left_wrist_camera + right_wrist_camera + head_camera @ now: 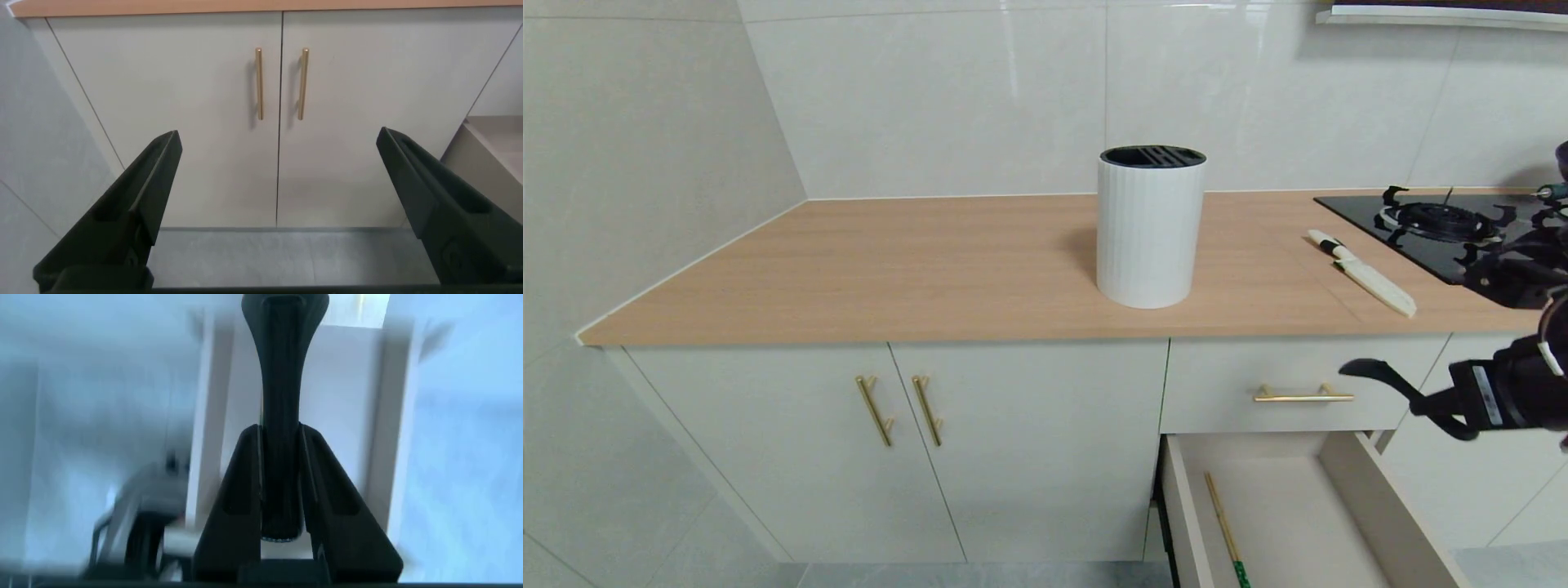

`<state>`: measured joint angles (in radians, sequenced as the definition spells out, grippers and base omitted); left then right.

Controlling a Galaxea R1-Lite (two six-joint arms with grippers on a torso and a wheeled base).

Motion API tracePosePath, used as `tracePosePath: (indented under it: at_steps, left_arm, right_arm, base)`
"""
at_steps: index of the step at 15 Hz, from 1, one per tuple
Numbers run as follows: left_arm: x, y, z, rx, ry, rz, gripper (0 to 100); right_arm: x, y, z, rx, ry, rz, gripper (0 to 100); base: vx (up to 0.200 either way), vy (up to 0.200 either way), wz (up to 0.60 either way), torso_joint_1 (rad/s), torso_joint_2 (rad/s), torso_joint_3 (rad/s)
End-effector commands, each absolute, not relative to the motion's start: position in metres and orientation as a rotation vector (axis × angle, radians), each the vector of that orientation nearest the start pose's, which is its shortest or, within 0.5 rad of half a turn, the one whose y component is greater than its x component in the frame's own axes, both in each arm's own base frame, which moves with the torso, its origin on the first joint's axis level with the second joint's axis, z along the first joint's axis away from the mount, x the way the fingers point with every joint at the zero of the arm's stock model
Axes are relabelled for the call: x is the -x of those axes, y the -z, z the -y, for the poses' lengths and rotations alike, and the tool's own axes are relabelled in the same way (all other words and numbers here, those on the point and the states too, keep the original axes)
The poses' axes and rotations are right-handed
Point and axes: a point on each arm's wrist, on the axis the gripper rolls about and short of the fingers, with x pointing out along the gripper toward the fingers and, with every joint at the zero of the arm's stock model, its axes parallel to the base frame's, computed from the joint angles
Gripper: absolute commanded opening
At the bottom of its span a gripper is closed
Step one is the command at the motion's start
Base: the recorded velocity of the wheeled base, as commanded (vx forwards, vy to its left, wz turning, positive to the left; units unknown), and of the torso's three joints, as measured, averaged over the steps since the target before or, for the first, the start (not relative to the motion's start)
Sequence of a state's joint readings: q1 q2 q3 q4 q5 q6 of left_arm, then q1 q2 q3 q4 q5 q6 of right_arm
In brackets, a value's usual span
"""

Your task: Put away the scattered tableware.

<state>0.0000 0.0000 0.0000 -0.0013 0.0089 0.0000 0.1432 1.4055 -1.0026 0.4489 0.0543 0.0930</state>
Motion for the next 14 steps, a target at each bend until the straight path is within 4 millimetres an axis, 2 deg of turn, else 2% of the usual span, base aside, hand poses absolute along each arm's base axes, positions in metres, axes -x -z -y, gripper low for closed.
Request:
tracePosePath:
  at_steps: [1, 3, 5, 9, 11, 12, 14]
  left_arm:
    - [0.023, -0.076, 0.000, 0.000, -0.009, 0.000, 100]
    - [0.023, -0.076, 0.000, 0.000, -0.008, 0.000, 100]
    - [0.023, -0.076, 0.000, 0.000, -0.009, 0.000, 100]
    - [0.023, -0.076, 0.000, 0.000, -0.009, 0.000, 100]
    - [0.023, -0.076, 0.000, 0.000, -0.009, 0.000, 100]
    - [0.023, -0.076, 0.000, 0.000, -0.008, 0.000, 100]
    - [0.023, -0.076, 0.000, 0.000, -0.009, 0.000, 100]
  right_arm:
    - [-0.179, -0.205, -0.029, -0.057, -0.157, -0.901, 0]
    - [-0.180, -0.195, -0.029, -0.056, -0.156, -0.934, 0]
    - [-0.195, -0.181, -0.032, -0.055, -0.159, -0.925, 0]
    - [-0.214, -0.144, -0.035, -0.050, -0.151, -0.999, 0]
    - [-0.220, -0.134, -0.036, -0.049, -0.151, -1.006, 0]
    - [-0.232, -0.118, -0.037, -0.050, -0.146, -1.036, 0]
    - [-0.240, -0.105, -0.038, -0.054, -0.137, -1.062, 0]
  base:
    - [0.000, 0.000, 0.00, 0.000, 0.00, 0.000]
    - [0.000, 0.000, 0.00, -0.031, 0.08, 0.055]
    - [0.000, 0.000, 0.00, -0.115, 0.34, 0.239]
    - [0.000, 0.000, 0.00, -0.134, 0.45, 0.304]
    - [0.000, 0.000, 0.00, -0.117, 0.45, 0.322]
    - [0.000, 0.000, 0.00, -0.105, 0.46, 0.320]
    - [0.000, 0.000, 0.00, -0.085, 0.45, 0.354]
